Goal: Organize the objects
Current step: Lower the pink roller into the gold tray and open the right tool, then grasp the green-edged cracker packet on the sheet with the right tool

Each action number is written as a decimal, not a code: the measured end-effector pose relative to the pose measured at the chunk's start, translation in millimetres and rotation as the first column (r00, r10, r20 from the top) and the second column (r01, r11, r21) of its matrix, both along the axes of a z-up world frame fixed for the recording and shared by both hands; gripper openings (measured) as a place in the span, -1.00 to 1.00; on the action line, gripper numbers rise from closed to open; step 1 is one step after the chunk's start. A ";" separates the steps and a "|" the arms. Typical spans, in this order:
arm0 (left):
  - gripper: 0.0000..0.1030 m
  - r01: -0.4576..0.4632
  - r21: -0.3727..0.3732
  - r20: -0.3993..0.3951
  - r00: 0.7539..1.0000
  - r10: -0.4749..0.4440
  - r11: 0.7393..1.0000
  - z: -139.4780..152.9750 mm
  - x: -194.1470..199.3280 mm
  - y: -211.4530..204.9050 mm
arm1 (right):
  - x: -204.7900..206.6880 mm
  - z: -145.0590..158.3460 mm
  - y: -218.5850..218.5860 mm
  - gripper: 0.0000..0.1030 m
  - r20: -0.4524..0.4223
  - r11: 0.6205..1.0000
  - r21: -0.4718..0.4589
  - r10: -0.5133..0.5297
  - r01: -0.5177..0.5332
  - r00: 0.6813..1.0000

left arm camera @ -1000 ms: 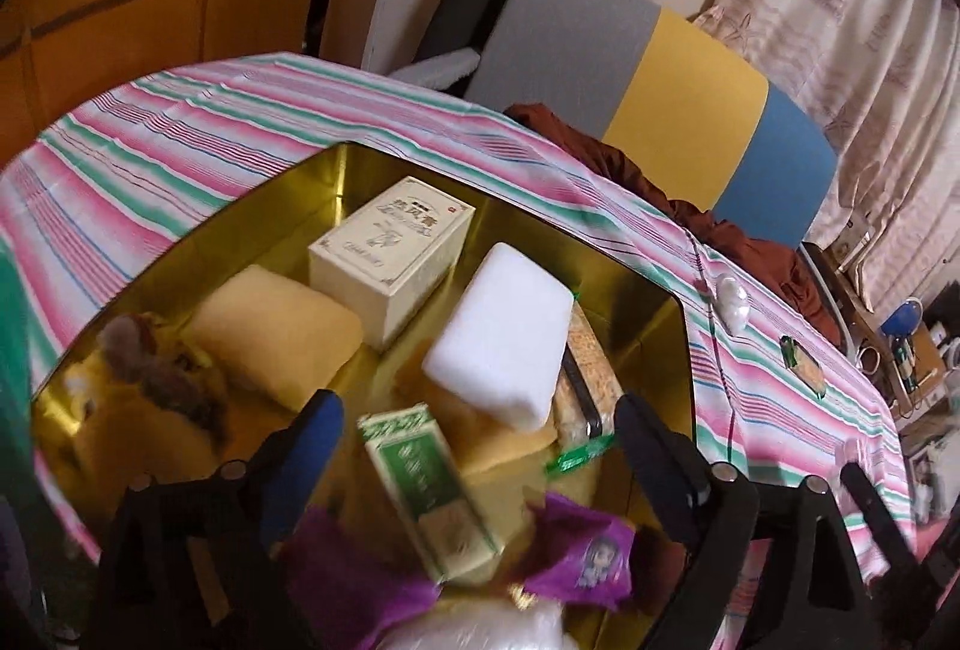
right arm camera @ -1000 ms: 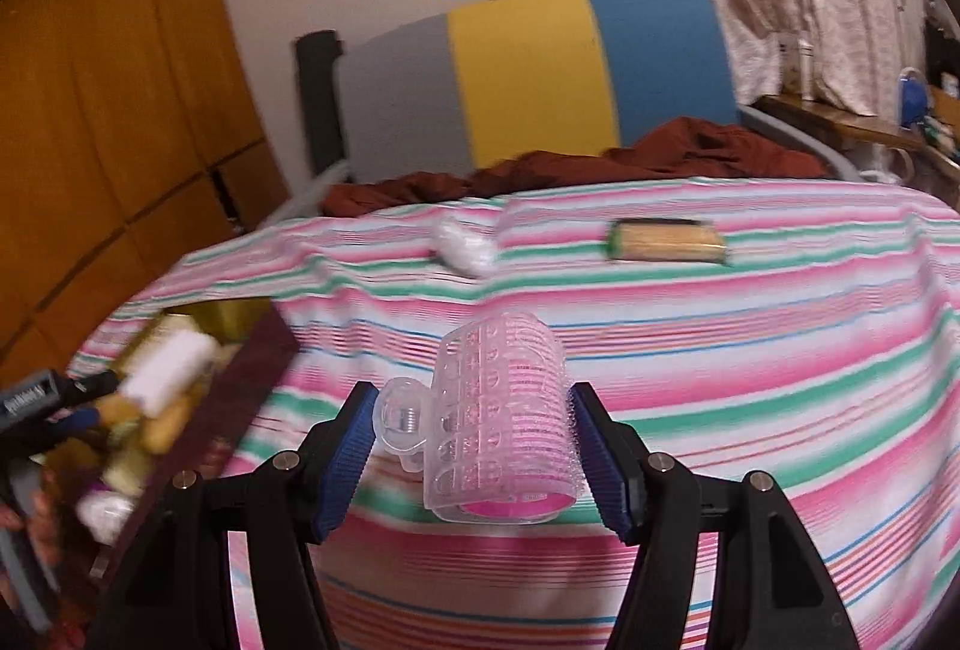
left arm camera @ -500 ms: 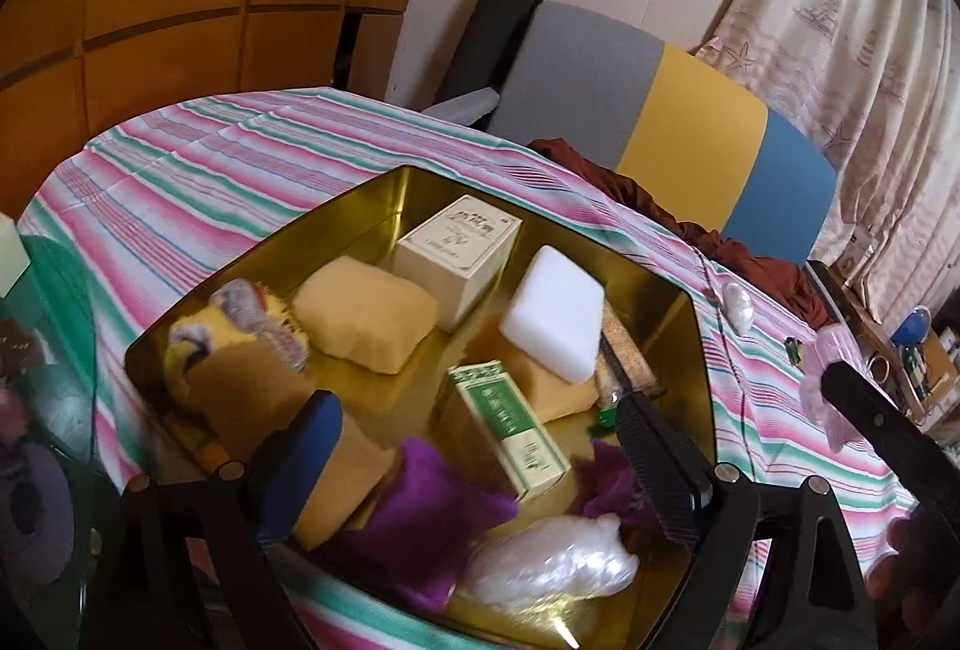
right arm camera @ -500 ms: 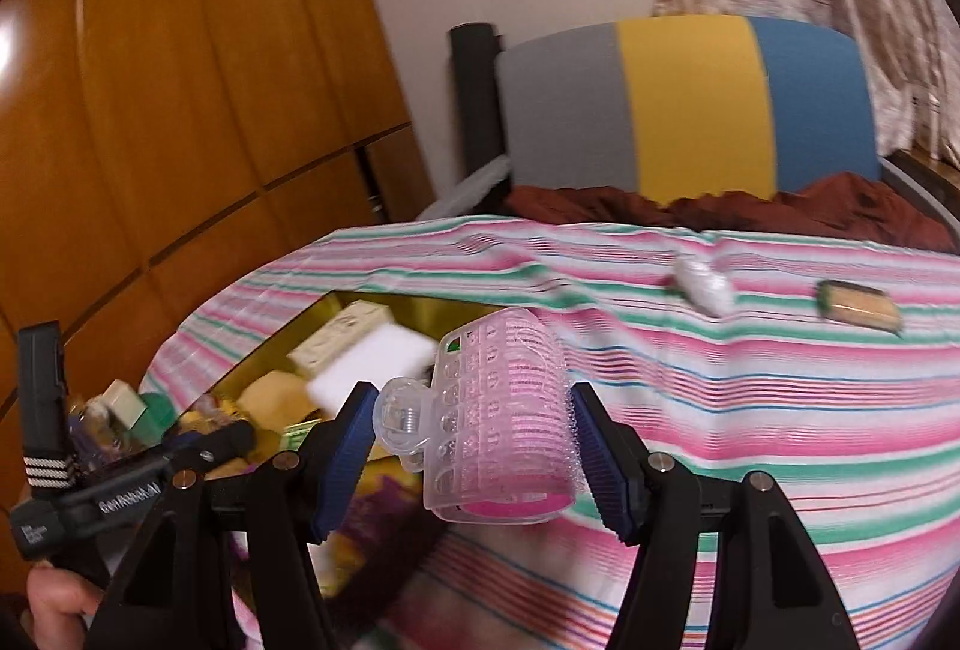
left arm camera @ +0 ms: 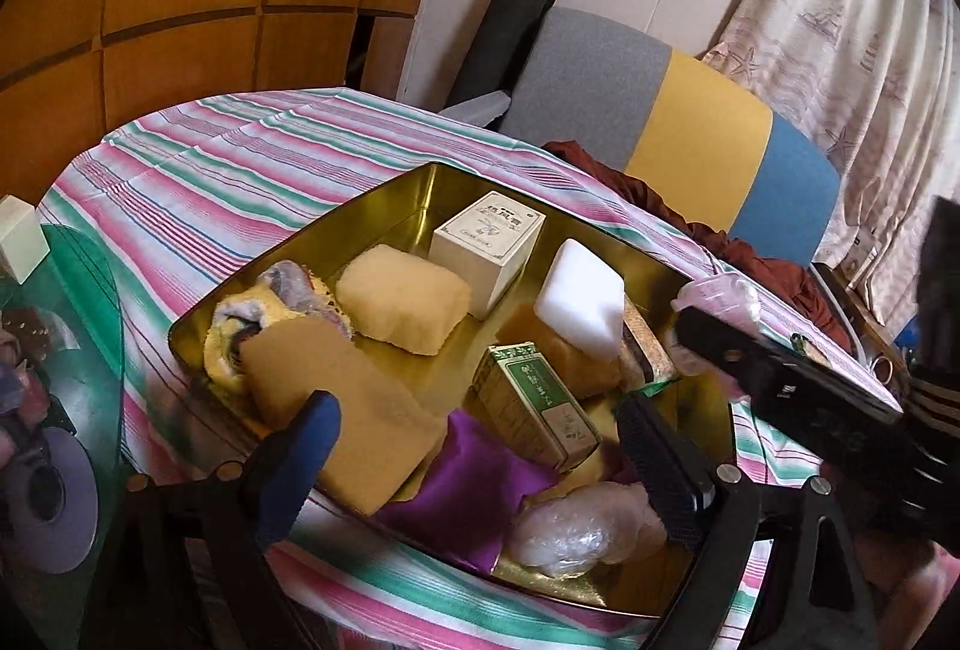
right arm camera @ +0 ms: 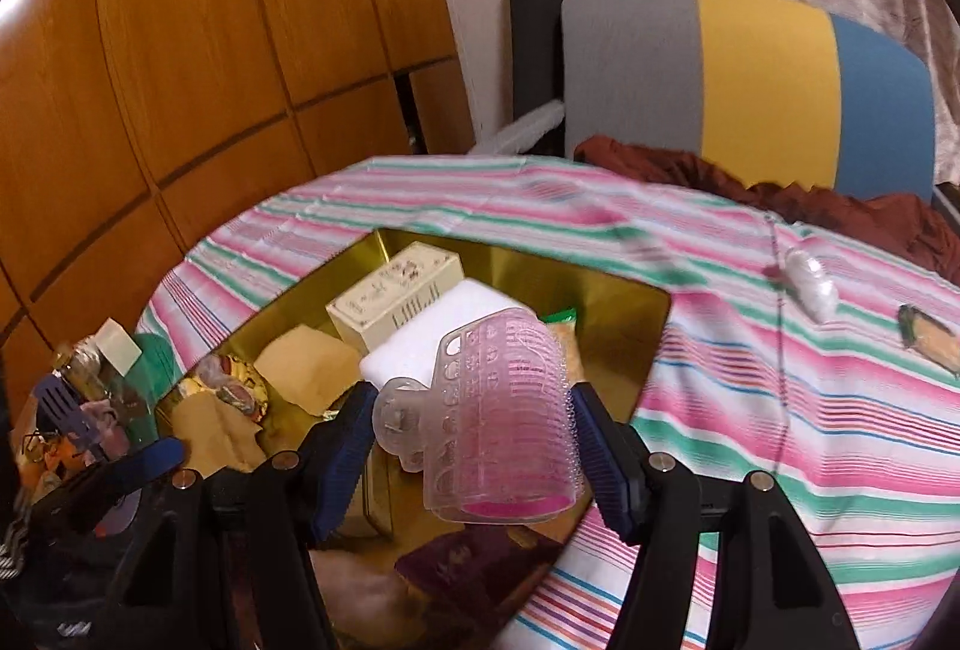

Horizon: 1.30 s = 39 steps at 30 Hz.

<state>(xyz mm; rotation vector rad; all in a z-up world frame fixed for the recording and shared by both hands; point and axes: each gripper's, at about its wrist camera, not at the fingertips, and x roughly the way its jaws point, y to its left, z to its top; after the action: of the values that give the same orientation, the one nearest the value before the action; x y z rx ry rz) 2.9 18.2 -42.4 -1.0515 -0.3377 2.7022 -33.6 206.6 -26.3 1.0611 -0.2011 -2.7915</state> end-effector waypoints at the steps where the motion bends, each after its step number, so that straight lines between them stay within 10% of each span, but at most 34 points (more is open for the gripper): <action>1: 0.83 -0.002 0.005 -0.002 1.000 0.002 1.000 0.2 0.1 -1.5 | -2.4 -3.1 -0.2 0.27 0.012 1.000 -0.004 -0.002 0.002 1.000; 21: 0.87 0.066 -0.027 -0.025 0.997 -0.067 0.997 10.4 8.3 30.5 | 30.9 4.6 82.1 0.43 -0.029 0.971 -0.121 -0.211 0.206 0.977; 39: 0.94 0.372 -0.135 -0.039 0.924 -0.380 0.918 19.1 41.7 147.2 | 66.0 -39.5 266.0 0.43 0.136 0.860 -0.026 -0.503 0.510 0.854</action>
<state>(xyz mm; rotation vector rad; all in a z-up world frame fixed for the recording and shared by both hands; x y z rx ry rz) 44.6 165.3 -23.3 -0.9436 0.0474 2.4239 32.4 472.7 -65.8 1.3336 -0.6720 -3.1399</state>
